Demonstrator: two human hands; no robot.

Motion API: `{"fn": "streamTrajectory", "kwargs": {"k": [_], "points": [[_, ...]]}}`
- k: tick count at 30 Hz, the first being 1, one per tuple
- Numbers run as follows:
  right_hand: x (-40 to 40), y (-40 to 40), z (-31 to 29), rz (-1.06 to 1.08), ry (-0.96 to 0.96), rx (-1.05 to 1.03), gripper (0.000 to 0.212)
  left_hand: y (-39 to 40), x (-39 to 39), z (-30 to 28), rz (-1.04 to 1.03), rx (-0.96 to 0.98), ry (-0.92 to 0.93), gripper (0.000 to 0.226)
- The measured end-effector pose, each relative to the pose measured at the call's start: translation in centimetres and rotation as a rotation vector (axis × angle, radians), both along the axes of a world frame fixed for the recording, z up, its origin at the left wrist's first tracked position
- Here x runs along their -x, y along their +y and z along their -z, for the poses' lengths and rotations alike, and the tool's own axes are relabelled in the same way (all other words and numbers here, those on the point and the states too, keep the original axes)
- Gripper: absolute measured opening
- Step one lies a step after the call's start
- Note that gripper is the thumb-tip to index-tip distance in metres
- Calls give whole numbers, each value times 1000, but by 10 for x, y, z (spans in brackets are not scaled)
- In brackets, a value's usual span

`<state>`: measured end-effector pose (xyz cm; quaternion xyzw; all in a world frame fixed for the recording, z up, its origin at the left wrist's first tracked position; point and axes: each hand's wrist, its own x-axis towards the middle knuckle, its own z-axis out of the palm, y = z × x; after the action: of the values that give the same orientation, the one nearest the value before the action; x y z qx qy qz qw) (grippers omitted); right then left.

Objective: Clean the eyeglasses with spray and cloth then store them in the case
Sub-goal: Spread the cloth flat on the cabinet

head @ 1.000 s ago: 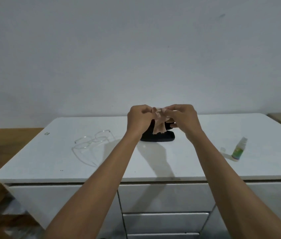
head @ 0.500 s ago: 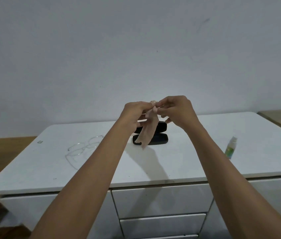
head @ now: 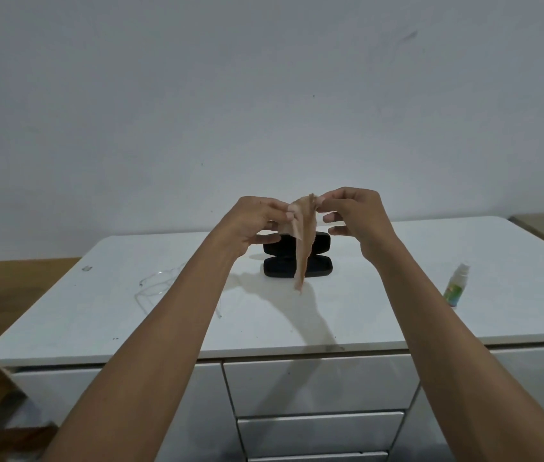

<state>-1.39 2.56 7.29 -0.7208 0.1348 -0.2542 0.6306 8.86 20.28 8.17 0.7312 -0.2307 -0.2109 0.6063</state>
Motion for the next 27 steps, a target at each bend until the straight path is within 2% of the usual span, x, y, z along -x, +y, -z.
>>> {"fn": "streamTrajectory", "kwargs": {"k": [5, 7, 13, 22, 27], "points": [[-2, -4, 7, 50, -12, 73, 6, 10, -6, 4, -134, -214, -378, 11], [-5, -5, 10, 73, -8, 123, 7, 12, -8, 6, -183, -272, -463, 11], [-12, -8, 19, 116, 35, 248, 7, 15, -17, 12, -253, -232, -469, 6], [-23, -12, 31, 118, 52, 179, 15, 17, -28, 25, -287, -75, -439, 5], [-20, -16, 39, 61, 89, 121, 15, 26, -32, 32, -190, -101, -456, 4]]}}
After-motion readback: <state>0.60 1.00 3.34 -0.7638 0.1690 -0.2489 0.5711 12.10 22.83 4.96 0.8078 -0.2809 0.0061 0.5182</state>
